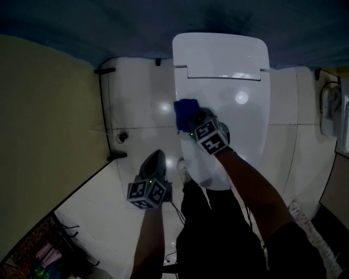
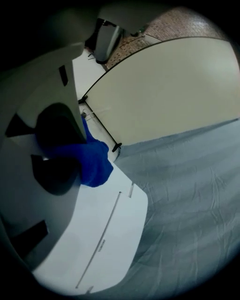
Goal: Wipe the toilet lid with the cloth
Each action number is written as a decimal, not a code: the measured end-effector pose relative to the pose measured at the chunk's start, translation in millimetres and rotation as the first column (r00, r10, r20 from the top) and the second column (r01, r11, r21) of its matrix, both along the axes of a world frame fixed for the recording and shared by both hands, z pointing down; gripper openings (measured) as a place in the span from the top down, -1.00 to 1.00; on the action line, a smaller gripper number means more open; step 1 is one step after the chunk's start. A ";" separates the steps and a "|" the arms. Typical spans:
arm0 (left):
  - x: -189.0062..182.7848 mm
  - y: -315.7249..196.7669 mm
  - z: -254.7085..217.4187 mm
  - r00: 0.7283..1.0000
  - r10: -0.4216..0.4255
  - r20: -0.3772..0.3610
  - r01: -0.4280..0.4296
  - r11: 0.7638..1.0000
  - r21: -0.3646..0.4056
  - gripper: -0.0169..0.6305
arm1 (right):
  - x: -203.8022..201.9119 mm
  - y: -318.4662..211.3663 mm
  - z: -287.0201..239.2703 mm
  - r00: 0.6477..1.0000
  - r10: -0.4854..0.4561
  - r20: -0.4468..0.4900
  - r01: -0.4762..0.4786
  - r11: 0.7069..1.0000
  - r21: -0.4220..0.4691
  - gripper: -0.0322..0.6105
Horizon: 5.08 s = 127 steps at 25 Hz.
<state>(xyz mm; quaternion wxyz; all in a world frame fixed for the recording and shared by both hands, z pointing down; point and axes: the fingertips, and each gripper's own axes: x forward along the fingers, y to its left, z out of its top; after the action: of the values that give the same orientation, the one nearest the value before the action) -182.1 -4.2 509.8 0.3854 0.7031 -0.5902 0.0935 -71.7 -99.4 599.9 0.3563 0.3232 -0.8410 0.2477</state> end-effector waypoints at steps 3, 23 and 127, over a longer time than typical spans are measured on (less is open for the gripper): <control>9.6 -6.5 1.4 1.000 0.009 -0.009 -0.009 1.000 -0.004 0.97 | 19.2 -1.6 -1.1 1.000 -0.006 -0.019 0.006 1.000 0.011 0.73; 85.0 -19.5 8.8 0.986 0.166 0.008 -0.166 0.986 -0.010 0.97 | 237.8 14.6 -3.2 0.959 0.255 -0.122 -0.248 0.966 0.074 0.73; 27.5 111.0 24.1 0.993 0.017 -0.119 -0.021 0.999 -0.032 0.97 | 53.9 144.8 -89.4 0.914 0.289 0.286 -0.284 0.957 -0.060 0.73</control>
<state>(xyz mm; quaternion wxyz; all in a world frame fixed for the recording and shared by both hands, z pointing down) -154.6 106.8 533.9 0.4305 0.7067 -0.5578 0.0650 -17.8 45.4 510.5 0.1910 0.3997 -0.8256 0.3495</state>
